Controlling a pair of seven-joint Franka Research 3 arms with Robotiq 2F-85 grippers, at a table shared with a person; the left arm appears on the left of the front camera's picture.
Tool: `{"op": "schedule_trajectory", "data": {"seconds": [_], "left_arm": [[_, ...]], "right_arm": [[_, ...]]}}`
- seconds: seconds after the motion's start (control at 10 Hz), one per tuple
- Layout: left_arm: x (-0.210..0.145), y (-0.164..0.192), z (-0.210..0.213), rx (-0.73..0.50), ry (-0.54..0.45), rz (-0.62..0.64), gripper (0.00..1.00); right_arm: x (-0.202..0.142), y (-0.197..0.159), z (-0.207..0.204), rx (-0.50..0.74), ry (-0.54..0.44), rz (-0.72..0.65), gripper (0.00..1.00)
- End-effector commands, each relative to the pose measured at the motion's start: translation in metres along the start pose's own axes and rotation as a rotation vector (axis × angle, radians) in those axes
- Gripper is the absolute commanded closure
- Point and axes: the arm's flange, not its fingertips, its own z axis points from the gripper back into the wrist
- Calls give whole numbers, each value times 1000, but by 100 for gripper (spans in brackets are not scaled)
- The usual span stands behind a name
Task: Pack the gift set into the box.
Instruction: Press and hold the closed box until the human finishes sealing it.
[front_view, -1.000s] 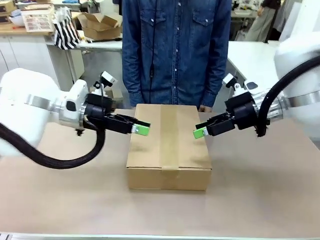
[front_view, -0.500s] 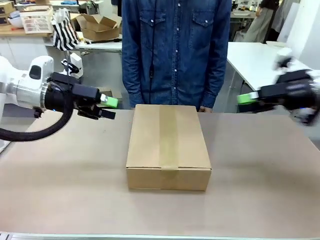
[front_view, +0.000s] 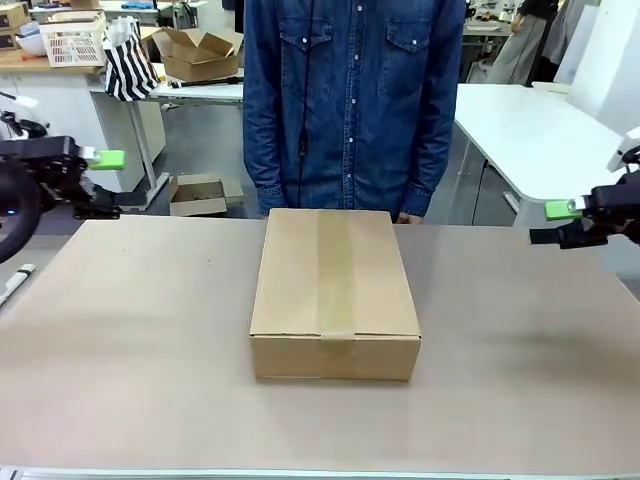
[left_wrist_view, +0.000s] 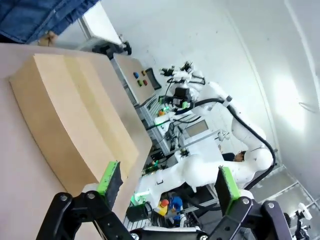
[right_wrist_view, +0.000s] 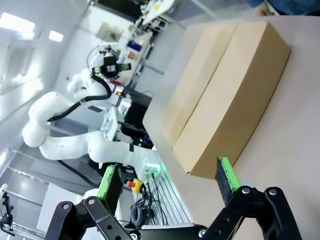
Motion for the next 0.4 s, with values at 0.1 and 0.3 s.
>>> {"op": "schedule_trajectory", "data": {"seconds": [0.1, 0.3], "left_arm": [[2, -10, -30, 36, 50, 4, 0], [2, -10, -30, 36, 50, 4, 0]], "right_arm": [[9, 11, 0, -25, -38, 12, 0], [9, 11, 0, -25, -38, 12, 0]]}}
